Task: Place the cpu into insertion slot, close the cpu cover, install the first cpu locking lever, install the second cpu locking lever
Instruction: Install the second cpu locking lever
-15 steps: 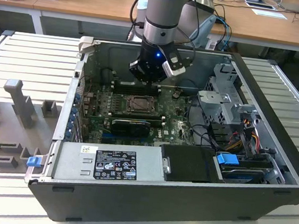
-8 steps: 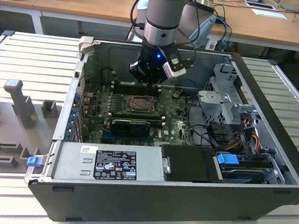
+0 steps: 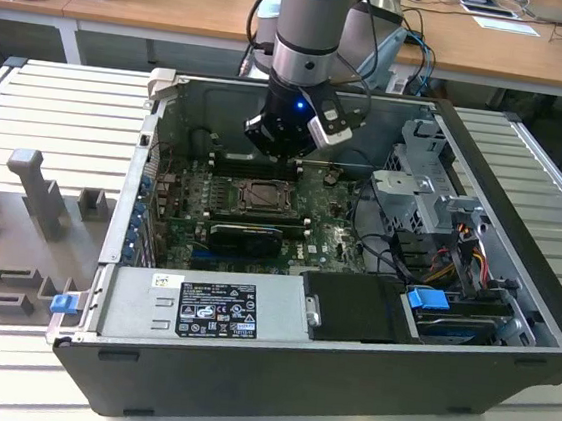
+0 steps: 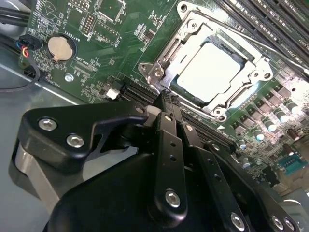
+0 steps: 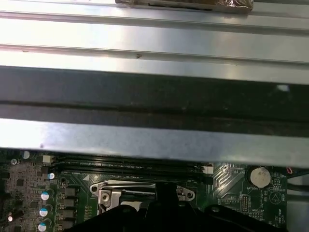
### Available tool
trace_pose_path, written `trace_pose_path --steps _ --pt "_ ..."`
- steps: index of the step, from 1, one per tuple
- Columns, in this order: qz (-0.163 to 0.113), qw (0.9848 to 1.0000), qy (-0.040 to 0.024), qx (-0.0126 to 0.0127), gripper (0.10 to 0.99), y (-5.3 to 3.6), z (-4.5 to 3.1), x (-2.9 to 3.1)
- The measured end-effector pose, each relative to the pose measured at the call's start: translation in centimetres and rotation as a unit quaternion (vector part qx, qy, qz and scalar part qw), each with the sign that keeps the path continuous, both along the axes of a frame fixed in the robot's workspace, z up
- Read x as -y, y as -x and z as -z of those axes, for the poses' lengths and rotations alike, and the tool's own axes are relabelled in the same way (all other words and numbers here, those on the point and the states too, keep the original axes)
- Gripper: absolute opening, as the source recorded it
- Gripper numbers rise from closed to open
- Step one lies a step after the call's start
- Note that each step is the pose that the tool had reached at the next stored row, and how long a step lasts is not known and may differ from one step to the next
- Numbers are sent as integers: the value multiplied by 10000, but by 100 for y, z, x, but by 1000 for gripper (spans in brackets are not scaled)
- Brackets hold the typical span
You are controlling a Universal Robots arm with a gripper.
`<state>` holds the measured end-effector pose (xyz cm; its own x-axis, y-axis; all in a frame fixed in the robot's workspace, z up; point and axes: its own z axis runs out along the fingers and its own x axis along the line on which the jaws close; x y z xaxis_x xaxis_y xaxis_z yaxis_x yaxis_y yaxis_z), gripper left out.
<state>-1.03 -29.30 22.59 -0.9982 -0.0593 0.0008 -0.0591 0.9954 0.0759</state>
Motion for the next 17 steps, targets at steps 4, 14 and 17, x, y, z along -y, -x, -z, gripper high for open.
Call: trace_pose_path --steps 4,14,17 --pt "0 10000 1 -1 106 0 1 18" --pt "0 10000 1 0 106 -4 15 101" --pt "0 10000 1 -1 106 -4 15 128"
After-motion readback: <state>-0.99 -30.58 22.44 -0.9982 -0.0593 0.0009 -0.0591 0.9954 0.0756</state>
